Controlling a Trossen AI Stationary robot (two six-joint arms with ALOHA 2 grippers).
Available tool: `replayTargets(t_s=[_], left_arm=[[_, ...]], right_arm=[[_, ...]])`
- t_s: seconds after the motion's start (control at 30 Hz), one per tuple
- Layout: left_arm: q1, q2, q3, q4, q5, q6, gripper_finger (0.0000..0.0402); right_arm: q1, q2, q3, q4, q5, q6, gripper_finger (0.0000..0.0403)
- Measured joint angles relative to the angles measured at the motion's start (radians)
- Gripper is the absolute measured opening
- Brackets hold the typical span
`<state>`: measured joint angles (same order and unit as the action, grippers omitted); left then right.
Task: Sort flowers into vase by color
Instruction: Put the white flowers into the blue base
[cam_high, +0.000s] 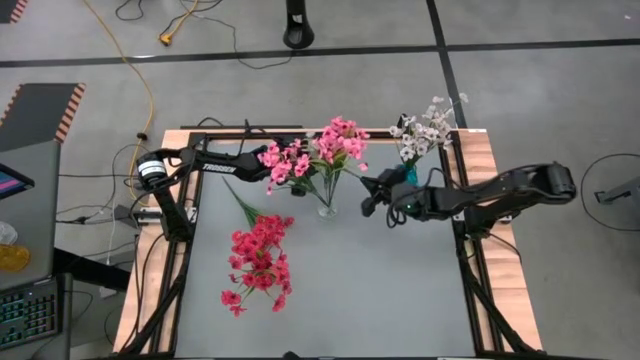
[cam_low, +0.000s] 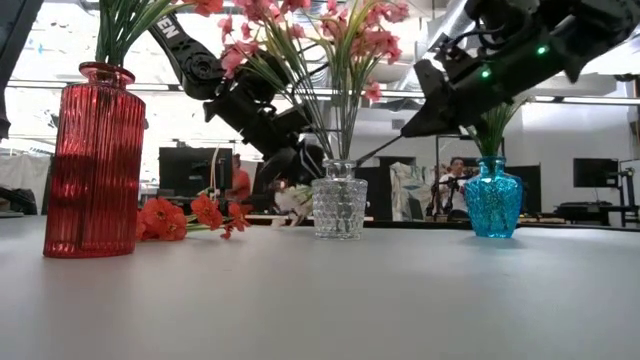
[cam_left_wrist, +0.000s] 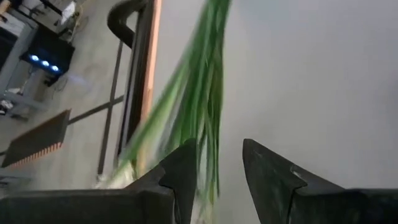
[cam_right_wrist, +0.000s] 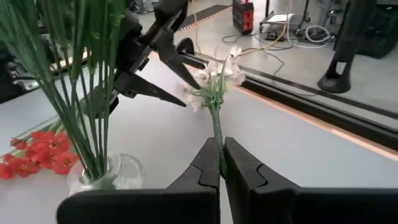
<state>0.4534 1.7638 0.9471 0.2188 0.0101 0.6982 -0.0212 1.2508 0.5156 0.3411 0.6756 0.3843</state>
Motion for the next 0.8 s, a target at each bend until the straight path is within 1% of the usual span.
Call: replayTargets(t_s=[0.17,0.23,0.43,0.5,0.8], left_arm=[[0.006,0.000,0.000,-0.036,-0.079,0.018,0.0119],[0.015,0.000,0.000,-0.047,-0.086,0.019,0.0119],[0.071,-0.019,0.000,-0.059,-0.002,-0.043,0.0119],[0.092,-0.026,0.001,-0.051,0.006,-0.050,0.0119],[0.165,-0.088,0.000,-0.130,0.033,-0.066,0.0119]], right_arm=[[0.023,-0.038,0.000,-0.074,0.033,0.001,0.0033],[0.031,-0.044,0.000,-0.085,0.034,0.004,0.0034],[0.049,-0.039,0.000,-0.094,0.033,0.009,0.0033],[0.049,-0.039,0.000,-0.098,0.033,0.011,0.0034],[0.064,-0.042,0.000,-0.103,0.033,0.011,0.0034]])
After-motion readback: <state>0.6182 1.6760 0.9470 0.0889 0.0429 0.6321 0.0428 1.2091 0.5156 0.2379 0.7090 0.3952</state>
